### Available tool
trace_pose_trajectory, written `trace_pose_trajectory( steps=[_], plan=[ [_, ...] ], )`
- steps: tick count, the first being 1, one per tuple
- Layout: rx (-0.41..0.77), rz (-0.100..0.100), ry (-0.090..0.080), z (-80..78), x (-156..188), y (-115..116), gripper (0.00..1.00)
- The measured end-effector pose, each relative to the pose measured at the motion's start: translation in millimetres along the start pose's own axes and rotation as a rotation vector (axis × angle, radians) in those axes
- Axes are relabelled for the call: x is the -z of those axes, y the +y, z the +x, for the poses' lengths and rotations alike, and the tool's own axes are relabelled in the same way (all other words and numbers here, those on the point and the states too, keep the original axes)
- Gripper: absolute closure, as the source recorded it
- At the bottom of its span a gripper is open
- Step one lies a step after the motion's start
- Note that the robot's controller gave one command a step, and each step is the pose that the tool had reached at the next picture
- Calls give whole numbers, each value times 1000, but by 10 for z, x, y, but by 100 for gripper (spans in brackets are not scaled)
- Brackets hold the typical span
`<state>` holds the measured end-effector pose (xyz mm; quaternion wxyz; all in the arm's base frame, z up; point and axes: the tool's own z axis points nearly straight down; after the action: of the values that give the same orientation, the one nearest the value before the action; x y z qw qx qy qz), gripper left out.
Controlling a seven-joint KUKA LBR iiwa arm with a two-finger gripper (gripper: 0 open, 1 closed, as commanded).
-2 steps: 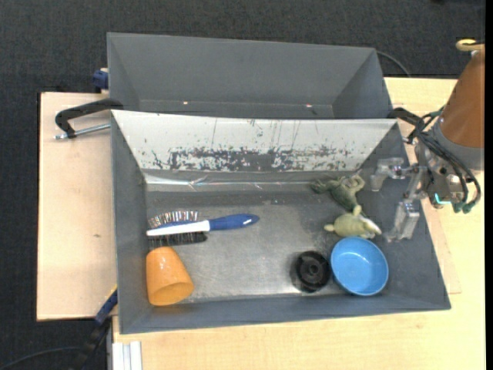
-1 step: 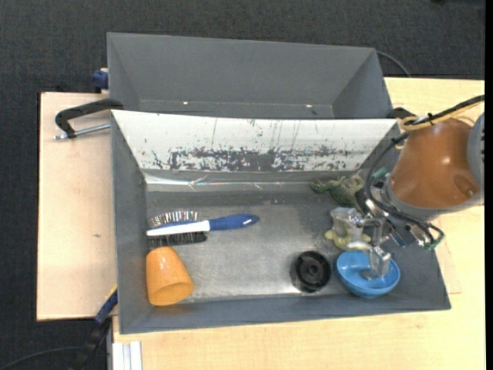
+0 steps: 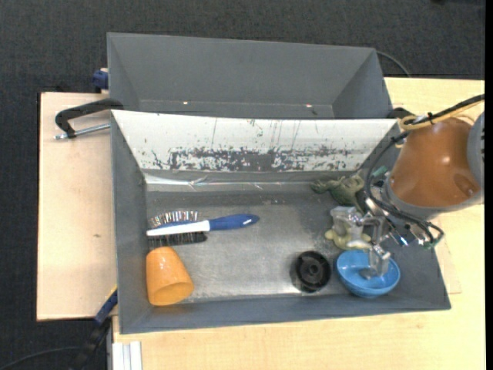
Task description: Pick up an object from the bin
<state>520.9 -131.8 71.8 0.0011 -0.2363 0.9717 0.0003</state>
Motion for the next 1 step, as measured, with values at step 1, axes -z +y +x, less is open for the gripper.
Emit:
trace_pose_trajectory(
  steps=[1],
  plan=[
    [0,2,-2,-16,15,-1,0]
  ],
)
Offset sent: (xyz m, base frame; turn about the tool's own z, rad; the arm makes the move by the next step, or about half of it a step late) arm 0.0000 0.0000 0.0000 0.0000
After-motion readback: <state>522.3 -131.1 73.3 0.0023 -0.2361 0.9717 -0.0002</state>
